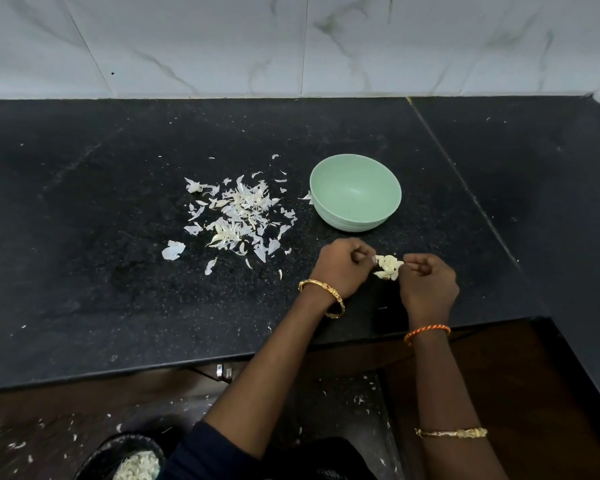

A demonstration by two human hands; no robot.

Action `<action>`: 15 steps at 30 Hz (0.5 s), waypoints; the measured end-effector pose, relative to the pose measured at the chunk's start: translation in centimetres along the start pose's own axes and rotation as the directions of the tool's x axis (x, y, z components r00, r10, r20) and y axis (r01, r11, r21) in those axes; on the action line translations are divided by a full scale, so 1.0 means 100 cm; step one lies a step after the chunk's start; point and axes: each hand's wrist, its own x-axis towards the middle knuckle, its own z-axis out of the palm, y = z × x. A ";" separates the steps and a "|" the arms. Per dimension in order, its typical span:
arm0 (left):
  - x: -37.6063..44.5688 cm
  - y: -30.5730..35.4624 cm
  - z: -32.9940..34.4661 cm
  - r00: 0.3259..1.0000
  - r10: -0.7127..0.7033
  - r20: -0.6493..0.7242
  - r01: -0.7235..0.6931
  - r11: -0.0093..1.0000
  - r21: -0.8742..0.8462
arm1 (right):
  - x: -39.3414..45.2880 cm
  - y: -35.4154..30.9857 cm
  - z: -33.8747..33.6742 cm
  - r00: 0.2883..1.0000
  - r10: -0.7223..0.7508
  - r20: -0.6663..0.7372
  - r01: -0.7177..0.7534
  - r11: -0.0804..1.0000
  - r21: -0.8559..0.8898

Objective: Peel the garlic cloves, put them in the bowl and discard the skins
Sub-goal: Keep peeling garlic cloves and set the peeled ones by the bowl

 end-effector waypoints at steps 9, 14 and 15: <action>0.019 -0.015 -0.120 0.927 -0.003 -0.374 -0.035 0.995 -0.095 | -0.052 -0.088 0.077 0.781 -0.605 -0.157 0.612 0.689 0.388; 0.027 -0.062 -0.191 0.801 -0.106 -0.589 0.085 0.994 -0.063 | -0.045 -0.112 0.149 0.738 -0.580 0.345 0.544 0.814 0.206; 0.028 -0.070 -0.203 0.787 -0.130 -0.603 0.112 0.991 -0.067 | -0.043 -0.117 0.161 0.730 -0.538 0.421 0.517 0.838 0.175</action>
